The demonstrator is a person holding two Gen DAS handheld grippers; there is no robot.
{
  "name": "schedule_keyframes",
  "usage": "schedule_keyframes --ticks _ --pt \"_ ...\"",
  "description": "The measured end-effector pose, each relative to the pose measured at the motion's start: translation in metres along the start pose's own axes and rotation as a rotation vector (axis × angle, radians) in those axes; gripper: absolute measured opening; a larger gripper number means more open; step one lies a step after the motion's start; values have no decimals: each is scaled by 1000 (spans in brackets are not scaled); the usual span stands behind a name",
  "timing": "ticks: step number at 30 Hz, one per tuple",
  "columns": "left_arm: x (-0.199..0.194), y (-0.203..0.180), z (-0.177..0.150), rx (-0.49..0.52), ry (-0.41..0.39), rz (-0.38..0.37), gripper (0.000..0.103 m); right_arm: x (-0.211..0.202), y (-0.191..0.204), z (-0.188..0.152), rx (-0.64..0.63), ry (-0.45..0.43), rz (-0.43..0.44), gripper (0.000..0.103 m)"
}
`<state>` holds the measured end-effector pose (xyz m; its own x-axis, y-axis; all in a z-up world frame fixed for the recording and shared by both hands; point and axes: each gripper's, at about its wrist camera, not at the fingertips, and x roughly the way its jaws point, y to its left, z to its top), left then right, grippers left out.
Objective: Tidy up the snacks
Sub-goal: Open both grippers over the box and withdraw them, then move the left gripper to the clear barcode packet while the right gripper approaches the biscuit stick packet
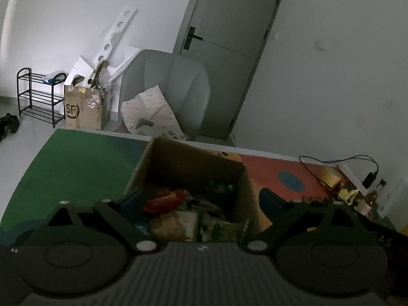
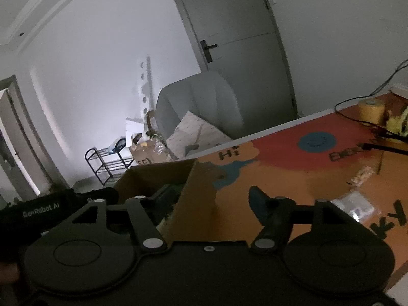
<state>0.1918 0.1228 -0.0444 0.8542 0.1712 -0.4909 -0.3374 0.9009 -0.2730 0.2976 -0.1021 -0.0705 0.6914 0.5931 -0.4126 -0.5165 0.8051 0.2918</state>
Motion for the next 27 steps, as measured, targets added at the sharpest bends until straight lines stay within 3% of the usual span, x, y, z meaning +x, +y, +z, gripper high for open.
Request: schedule_keyframes --ticks 8,27 --pt "1 -31 -9 52 23 -7 98 -21 -32 -4 5 -15 -27 82" --pt "21 -108 -36 143 68 -110 98 -59 -128 -22 107 -12 -174 83"
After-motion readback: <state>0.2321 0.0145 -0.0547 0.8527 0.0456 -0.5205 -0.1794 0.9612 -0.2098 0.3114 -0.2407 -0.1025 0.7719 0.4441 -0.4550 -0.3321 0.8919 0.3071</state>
